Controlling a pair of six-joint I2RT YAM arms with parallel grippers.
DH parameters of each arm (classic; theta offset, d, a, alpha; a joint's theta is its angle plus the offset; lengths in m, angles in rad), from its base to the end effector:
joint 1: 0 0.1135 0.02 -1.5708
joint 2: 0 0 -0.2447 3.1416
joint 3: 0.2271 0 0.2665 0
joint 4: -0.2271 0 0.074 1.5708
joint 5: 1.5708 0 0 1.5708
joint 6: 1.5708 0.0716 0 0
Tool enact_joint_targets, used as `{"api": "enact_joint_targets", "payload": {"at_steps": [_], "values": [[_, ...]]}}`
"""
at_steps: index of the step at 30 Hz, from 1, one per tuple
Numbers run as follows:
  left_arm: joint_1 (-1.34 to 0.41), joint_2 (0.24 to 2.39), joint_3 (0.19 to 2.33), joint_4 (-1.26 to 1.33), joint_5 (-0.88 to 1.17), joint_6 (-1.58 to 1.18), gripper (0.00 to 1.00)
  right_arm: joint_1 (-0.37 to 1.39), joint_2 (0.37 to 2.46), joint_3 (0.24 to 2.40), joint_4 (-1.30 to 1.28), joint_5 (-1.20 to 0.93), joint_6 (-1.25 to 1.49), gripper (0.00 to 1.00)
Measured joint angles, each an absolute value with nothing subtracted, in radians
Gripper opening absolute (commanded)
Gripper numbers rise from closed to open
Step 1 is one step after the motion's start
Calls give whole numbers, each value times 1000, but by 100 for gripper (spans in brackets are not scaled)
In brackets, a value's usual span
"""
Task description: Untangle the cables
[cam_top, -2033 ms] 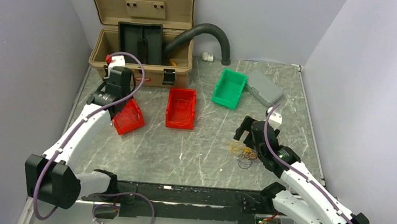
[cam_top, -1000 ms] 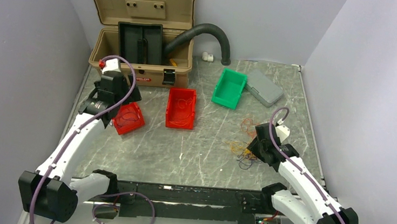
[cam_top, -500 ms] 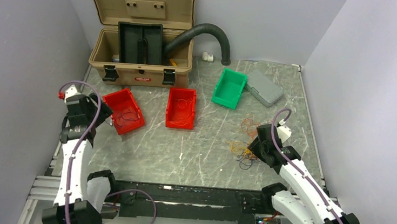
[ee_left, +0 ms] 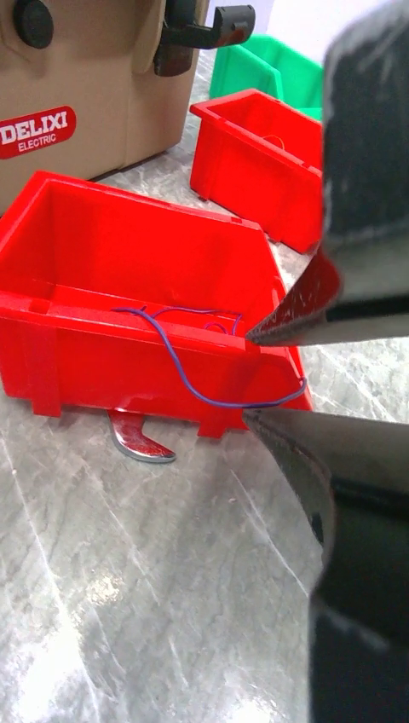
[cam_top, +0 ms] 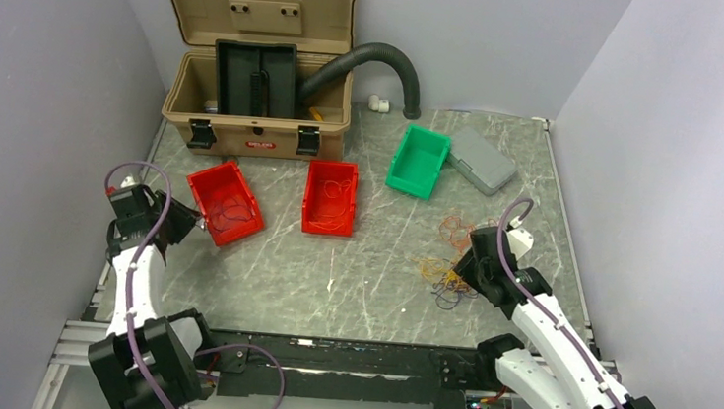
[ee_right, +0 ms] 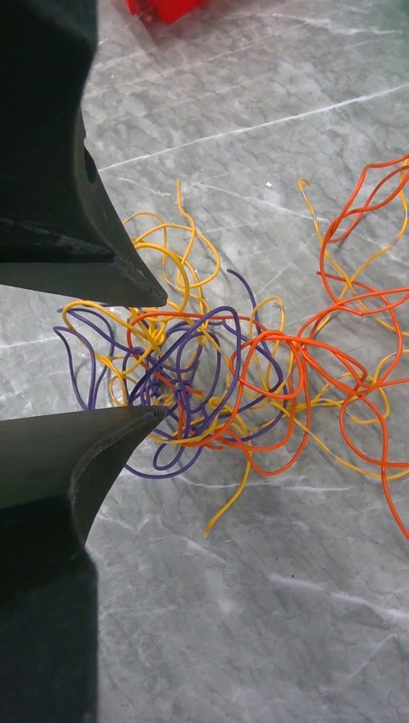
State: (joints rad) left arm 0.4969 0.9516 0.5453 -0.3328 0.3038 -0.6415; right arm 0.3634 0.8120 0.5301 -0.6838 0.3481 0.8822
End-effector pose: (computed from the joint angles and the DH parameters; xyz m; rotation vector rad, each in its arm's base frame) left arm 0.2259 0.0982 0.1694 -1.1087 2.0212 -0.4245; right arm 0.1939 0.0476 0.1603 0.7594 2.3366 0.0963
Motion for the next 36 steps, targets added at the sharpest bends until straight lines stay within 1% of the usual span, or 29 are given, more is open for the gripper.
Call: {"api": "enact_joint_targets", "payload": {"at_steps": [2, 5, 7, 8, 19, 24, 29, 30, 32, 34, 36], "values": [[497, 966, 545, -316, 319, -646, 32, 363, 801, 530, -686, 348, 883, 49], [498, 1009, 546, -292, 341, -651, 18, 363, 783, 530, -691, 348, 883, 49], [498, 1023, 546, -282, 356, -654, 2, 363, 778, 530, -696, 348, 883, 49], [498, 1026, 549, -274, 366, -654, 0, 363, 776, 530, -699, 349, 883, 49], [483, 924, 641, -336, 305, -603, 0, 363, 770, 530, -707, 355, 883, 50], [389, 946, 683, -321, 270, -587, 0, 363, 786, 530, -707, 355, 883, 50], [259, 1079, 724, -286, 200, -590, 1, 363, 786, 530, -707, 361, 900, 50], [239, 1120, 728, -270, 184, -595, 3, 363, 786, 530, -707, 364, 909, 50], [215, 1176, 730, -252, 156, -609, 11, 363, 785, 530, -709, 372, 923, 50], [186, 1217, 730, -238, 112, -622, 17, 363, 785, 530, -710, 384, 937, 51], [143, 1264, 739, -228, 63, -628, 29, 363, 785, 530, -711, 395, 950, 52]]}}
